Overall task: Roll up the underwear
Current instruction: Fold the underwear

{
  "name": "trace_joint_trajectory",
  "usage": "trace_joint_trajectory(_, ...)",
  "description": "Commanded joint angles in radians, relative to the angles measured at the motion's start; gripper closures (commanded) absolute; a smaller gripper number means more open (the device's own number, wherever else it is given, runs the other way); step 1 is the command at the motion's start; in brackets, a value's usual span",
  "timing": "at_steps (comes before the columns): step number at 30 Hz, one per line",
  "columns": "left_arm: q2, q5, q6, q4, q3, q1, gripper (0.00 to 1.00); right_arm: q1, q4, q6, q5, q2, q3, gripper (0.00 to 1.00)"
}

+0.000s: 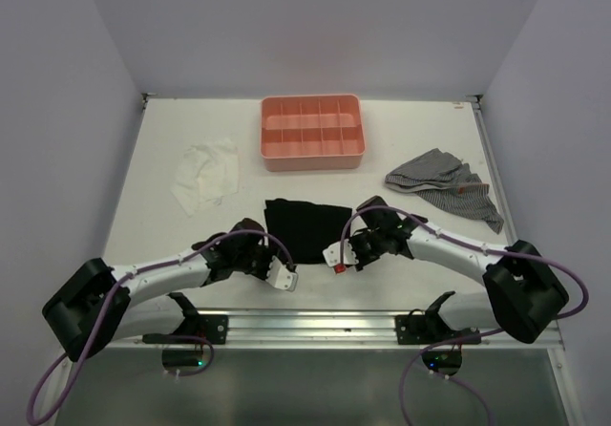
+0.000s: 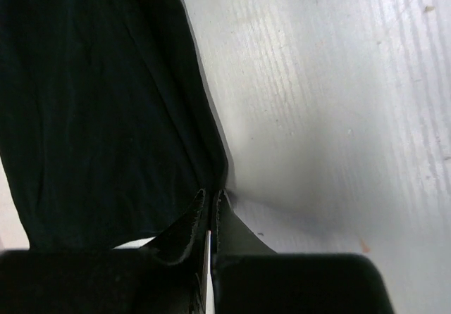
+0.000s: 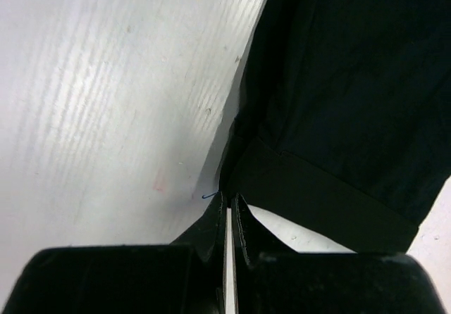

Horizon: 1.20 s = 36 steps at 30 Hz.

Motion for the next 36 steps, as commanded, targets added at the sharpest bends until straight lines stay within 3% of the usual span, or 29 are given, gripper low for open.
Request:
trace_joint_trajectory(1,-0.033,0.065,-0.089,-0.165,0.088,-0.002,1.0,0.002,-0.155,0.081,-0.097,-0.015,0.093,1.0)
trace_joint_trajectory(8,-0.057,0.266,-0.241,-0.395,0.221,-0.009,1.0,0.002,-0.324,0.213,-0.211,-0.063,0.141,1.0)
trace_joint_trajectory(14,-0.082,0.317,-0.321,-0.455,0.269,-0.007,1.0,-0.004,-0.364,0.27,-0.245,-0.103,0.105,1.0)
trace_joint_trajectory(20,-0.071,0.337,-0.301,-0.504,0.309,0.031,1.0,-0.053,-0.422,0.327,-0.32,-0.098,0.147,1.0)
trace_joint_trajectory(27,0.029,0.432,-0.241,-0.565,0.405,0.195,1.0,-0.108,-0.498,0.315,-0.374,0.01,0.222,1.0)
trace_joint_trajectory(36,0.179,0.47,-0.209,-0.604,0.542,0.249,1.0,-0.243,-0.712,0.244,-0.495,0.244,0.418,1.0)
